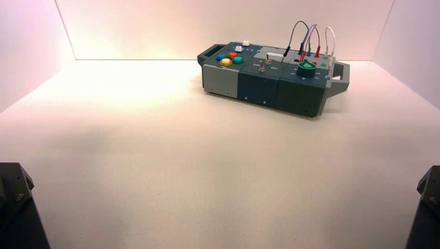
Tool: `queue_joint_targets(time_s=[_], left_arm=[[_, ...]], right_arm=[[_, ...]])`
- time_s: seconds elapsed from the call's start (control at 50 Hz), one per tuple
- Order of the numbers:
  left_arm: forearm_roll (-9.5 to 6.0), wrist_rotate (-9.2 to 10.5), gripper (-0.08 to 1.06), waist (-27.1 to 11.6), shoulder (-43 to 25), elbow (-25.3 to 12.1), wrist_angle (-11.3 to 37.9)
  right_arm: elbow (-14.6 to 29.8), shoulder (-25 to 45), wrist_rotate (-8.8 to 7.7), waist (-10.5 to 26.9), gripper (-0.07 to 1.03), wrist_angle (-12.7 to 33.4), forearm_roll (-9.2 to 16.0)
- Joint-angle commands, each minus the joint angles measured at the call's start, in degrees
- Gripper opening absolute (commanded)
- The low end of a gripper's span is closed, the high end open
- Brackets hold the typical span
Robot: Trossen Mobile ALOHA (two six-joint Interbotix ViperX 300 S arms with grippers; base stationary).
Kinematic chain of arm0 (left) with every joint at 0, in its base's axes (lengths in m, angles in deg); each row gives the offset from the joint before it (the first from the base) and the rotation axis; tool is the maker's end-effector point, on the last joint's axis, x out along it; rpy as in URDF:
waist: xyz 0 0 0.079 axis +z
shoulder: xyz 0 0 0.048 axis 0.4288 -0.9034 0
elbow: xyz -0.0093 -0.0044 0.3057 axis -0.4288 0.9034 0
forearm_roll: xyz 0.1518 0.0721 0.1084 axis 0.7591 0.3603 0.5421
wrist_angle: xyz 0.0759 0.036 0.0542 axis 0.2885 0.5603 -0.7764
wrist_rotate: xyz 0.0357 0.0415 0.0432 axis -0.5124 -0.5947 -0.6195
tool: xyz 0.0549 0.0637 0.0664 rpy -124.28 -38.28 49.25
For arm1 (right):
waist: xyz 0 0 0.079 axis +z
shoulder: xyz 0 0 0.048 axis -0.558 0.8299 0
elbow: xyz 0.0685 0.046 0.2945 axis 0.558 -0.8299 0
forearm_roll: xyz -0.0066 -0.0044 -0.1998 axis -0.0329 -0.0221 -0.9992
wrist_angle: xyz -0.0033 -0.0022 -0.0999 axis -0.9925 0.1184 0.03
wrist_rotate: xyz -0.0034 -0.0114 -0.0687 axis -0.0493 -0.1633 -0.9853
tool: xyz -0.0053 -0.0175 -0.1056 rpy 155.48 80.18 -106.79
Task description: Insert the blue wire.
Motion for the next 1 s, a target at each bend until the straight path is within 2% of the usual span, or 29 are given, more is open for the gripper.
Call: queue_joint_targets(time_s=[0.02, 0.44, 0.8, 1.0], left_arm=[[-0.09, -0.18, 0.56, -0.53, 0.00, -0.70, -0.53], [-0.09, -0.18, 0.56, -1.85, 0.26, -1.05, -0.09], [-0.18, -0.09, 0.56, -5.54, 0.88, -5.80, 7.29], [-0.18, -0.09, 0.56, -8.53, 0.62, -9.40, 12.22]], right_arm=[[0.88, 0.35, 0.00, 0.09, 0.39, -0.26, 0.18], [1.49, 0.79, 0.00, 0.62, 0.39, 1.14, 0.62], [6.68, 0.62, 0.00, 1.14, 0.39, 8.26, 2.64], [12.04, 2.64, -0.62, 1.32, 0.39, 15.73, 4.22]])
